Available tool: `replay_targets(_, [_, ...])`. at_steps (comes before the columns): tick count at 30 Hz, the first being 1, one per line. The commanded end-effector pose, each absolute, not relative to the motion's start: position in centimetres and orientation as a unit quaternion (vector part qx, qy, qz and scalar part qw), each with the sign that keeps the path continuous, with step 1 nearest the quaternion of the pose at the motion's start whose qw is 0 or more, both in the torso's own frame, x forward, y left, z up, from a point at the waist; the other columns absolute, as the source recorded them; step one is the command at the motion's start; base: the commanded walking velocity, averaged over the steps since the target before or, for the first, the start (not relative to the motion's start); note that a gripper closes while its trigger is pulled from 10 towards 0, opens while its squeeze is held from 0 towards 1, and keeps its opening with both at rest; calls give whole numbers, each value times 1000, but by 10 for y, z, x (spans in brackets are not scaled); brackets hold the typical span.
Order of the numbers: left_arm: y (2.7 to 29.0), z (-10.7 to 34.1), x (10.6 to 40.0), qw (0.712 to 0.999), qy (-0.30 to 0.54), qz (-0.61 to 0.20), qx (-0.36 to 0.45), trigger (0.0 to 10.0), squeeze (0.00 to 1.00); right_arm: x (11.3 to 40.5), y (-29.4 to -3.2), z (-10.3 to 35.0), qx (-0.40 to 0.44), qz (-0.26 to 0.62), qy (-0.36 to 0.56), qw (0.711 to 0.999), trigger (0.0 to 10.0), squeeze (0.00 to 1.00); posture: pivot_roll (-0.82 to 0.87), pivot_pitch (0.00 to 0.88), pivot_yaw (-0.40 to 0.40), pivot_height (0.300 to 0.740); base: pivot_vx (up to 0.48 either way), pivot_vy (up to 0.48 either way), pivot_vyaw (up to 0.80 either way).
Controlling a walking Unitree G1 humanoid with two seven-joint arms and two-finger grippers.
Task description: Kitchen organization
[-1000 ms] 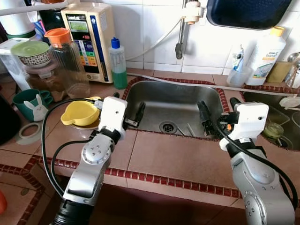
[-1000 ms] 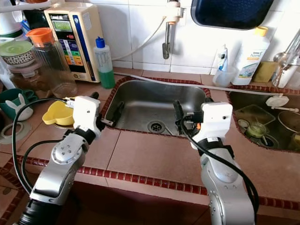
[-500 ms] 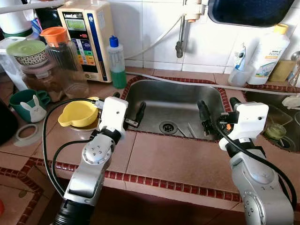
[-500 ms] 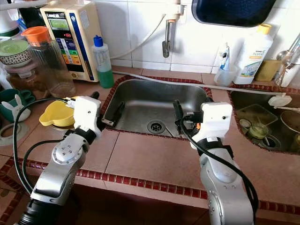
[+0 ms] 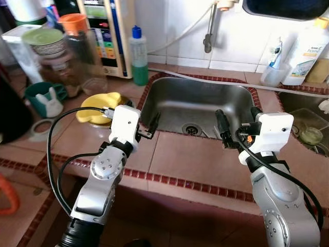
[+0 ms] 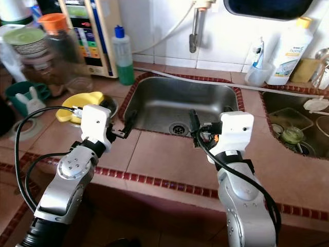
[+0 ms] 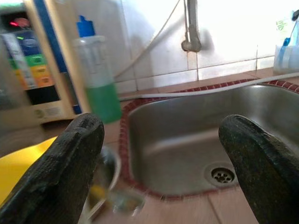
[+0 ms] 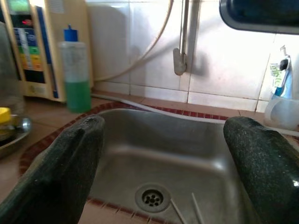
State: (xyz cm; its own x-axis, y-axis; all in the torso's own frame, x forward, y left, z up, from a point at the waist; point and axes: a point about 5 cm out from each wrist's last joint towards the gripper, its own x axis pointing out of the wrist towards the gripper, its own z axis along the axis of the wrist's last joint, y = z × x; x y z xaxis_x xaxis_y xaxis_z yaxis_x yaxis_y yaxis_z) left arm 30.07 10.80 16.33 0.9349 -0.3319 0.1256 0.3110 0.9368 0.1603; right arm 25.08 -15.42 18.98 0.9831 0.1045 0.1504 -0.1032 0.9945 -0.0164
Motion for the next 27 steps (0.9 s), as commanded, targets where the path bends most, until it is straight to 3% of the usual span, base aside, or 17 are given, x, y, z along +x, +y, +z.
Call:
replay_targets(1, [109, 165, 301, 981, -77, -164, 70, 10000, 0, 252, -153, 193, -5, 52, -81, 995, 10000, 0, 61, 0, 49, 740, -262, 0, 0])
replay_targets(7, [109, 166, 302, 981, -77, -164, 68, 10000, 0, 252, -153, 193, -3, 51, -82, 995, 10000, 0, 62, 0, 52, 740, -259, 0, 0])
replay_targets(27, [104, 167, 304, 978, -80, -179, 69, 10000, 0, 254, -152, 193, 0, 46, -85, 995, 10000, 0, 59, 0, 66, 740, 0, 0, 0])
